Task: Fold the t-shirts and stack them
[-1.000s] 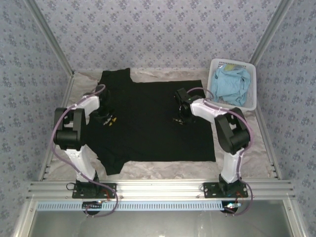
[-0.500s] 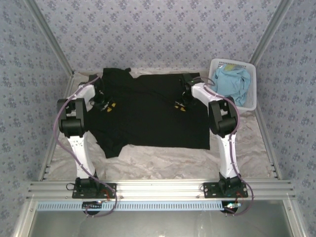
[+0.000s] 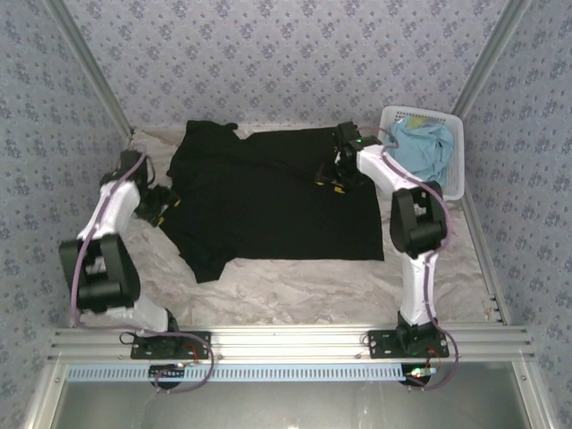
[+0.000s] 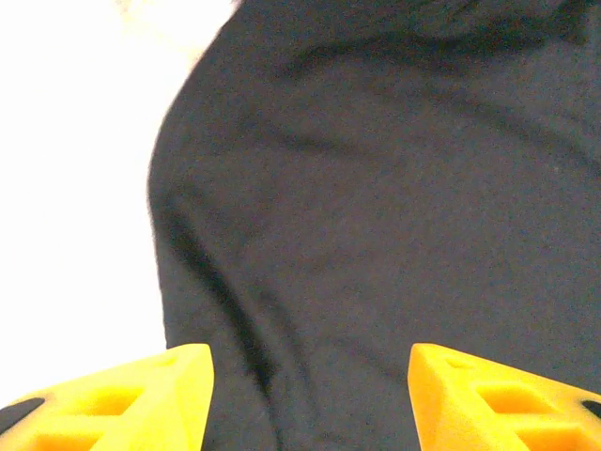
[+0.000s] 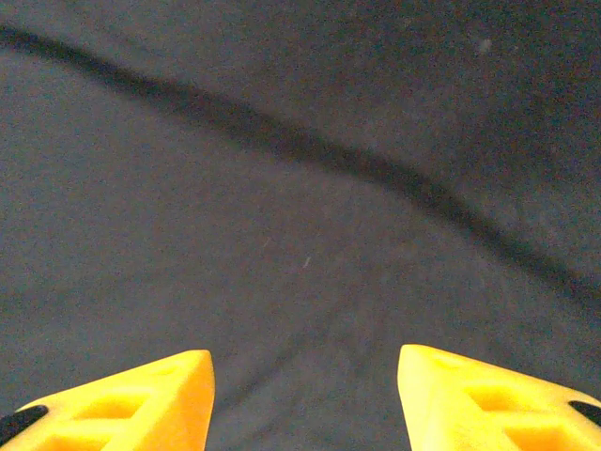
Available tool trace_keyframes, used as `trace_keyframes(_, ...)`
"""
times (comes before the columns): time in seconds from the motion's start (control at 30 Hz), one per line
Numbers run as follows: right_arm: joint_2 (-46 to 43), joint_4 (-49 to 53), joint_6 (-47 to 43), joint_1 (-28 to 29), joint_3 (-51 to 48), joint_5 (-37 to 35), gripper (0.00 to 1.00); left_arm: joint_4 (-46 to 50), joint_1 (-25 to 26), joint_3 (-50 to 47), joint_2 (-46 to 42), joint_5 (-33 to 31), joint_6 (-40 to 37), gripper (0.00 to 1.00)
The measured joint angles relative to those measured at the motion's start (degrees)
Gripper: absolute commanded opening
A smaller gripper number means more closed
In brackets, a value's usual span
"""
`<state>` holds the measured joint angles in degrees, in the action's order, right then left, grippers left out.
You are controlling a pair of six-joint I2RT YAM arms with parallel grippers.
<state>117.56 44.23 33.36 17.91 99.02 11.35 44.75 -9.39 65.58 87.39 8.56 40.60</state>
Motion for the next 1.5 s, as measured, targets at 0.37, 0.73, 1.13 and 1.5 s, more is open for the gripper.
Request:
trace_keyframes(0.37,-23.5,-2.5,0.2,-1.9,-26.3,4.5,0.57,-1.1,-2.2,-15.5,-1.7,8.5,1.0,0.53)
trace_keyframes(0.73,-28.0,-2.0,0.0,-4.5,-34.0,4.5,0.53,0.7,-0.7,-20.0,-6.3,8.8,5.3,0.22)
trace_keyframes(1.13,-35.5,-1.6,6.7,-12.2,-47.1,-2.0,0.49,8.2,1.3,-21.4,-20.9,0.9,11.3,0.00)
trace_keyframes(1.5,-34.0,-1.8,11.9,-15.3,-52.2,-5.2,0.44,22.1,2.8,-26.7,-41.4,-6.3,24.3,0.00)
